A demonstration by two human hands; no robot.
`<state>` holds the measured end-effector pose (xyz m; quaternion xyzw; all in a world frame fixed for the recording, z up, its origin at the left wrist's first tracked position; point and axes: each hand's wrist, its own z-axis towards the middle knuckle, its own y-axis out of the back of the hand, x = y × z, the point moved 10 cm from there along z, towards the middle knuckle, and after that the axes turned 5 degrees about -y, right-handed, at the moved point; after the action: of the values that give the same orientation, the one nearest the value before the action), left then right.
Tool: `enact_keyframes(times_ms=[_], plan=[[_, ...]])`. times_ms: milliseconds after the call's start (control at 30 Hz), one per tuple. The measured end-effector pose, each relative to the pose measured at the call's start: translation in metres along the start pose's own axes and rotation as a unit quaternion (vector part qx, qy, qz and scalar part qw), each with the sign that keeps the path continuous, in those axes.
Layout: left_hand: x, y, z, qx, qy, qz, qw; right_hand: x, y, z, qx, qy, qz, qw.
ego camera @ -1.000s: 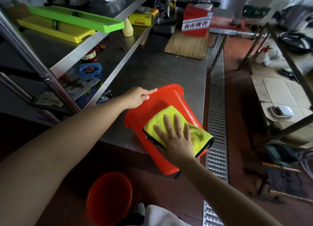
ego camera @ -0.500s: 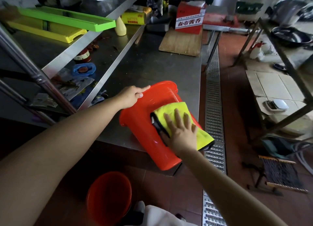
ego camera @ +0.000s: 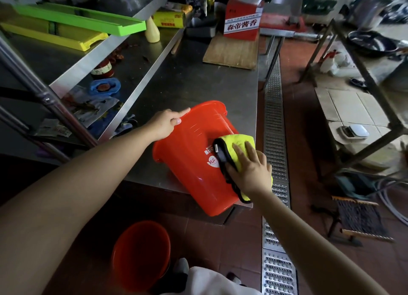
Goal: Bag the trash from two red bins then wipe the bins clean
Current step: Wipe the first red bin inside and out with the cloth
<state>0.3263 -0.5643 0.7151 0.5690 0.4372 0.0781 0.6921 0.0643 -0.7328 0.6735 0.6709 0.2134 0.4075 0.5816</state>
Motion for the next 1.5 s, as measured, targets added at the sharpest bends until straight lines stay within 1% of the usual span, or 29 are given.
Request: enact_keyframes(times_ms=[67, 167, 267, 333, 400, 500, 567, 600, 633, 700, 767, 833, 933, 1133, 1233, 1333, 1400, 1500], plan=[[-0.001, 0.0, 0.0, 0.0, -0.001, 0.0, 1.0, 0.011, 0.001, -0.01, -0.023, 0.011, -0.009, 1.0], [-0.004, 0.002, 0.001, 0.002, -0.009, -0.008, 1.0, 0.053, -0.011, -0.048, -0.074, 0.12, -0.075, 0.987], [-0.002, 0.003, -0.002, 0.003, -0.005, -0.012, 1.0, 0.077, -0.035, -0.083, -0.089, 0.23, -0.144, 0.958], [0.002, 0.001, -0.006, 0.004, -0.002, -0.018, 1.0, 0.076, -0.036, -0.088, -0.09, 0.27, -0.158, 0.946], [0.004, -0.002, -0.01, 0.007, 0.0, -0.028, 1.0, 0.063, -0.028, -0.078, -0.073, 0.26, -0.148, 0.952], [0.002, -0.004, -0.012, 0.002, 0.011, -0.045, 0.999, 0.024, -0.002, -0.042, -0.056, 0.15, -0.078, 0.984], [-0.001, -0.005, -0.012, -0.004, 0.015, -0.055, 0.998, 0.004, 0.009, -0.024, -0.04, 0.078, -0.029, 0.996], [-0.003, -0.005, -0.012, -0.003, 0.013, -0.06, 0.998, 0.0, 0.01, -0.022, -0.037, 0.058, -0.019, 0.997], [-0.003, -0.006, -0.013, -0.001, 0.012, -0.067, 0.998, 0.002, 0.01, -0.025, -0.041, 0.059, -0.02, 0.997], [-0.002, -0.006, -0.013, 0.007, 0.02, -0.09, 0.996, 0.013, 0.005, -0.043, -0.065, 0.115, -0.052, 0.99], [-0.004, -0.006, -0.013, 0.016, 0.025, -0.114, 0.993, 0.021, -0.005, -0.071, -0.084, 0.182, -0.1, 0.975], [-0.008, -0.007, -0.01, 0.024, 0.022, -0.134, 0.99, 0.019, -0.015, -0.087, -0.095, 0.21, -0.128, 0.965], [-0.009, -0.009, -0.007, 0.037, 0.028, -0.163, 0.986, 0.025, -0.019, -0.085, -0.096, 0.225, -0.136, 0.96], [-0.009, -0.009, 0.0, 0.053, 0.012, -0.207, 0.977, 0.091, -0.035, -0.052, -0.078, 0.274, -0.143, 0.948], [-0.009, -0.008, 0.003, 0.054, -0.003, -0.203, 0.978, 0.136, -0.036, -0.021, -0.075, 0.274, -0.14, 0.949], [-0.008, -0.003, 0.005, 0.042, -0.02, -0.189, 0.981, 0.17, -0.041, 0.003, -0.058, 0.249, -0.128, 0.958], [-0.006, 0.0, 0.005, 0.037, -0.031, -0.179, 0.983, 0.174, -0.046, 0.006, -0.069, 0.243, -0.127, 0.959], [-0.001, 0.0, 0.003, 0.047, -0.039, -0.167, 0.984, 0.154, -0.052, -0.008, -0.094, 0.267, -0.137, 0.949]])
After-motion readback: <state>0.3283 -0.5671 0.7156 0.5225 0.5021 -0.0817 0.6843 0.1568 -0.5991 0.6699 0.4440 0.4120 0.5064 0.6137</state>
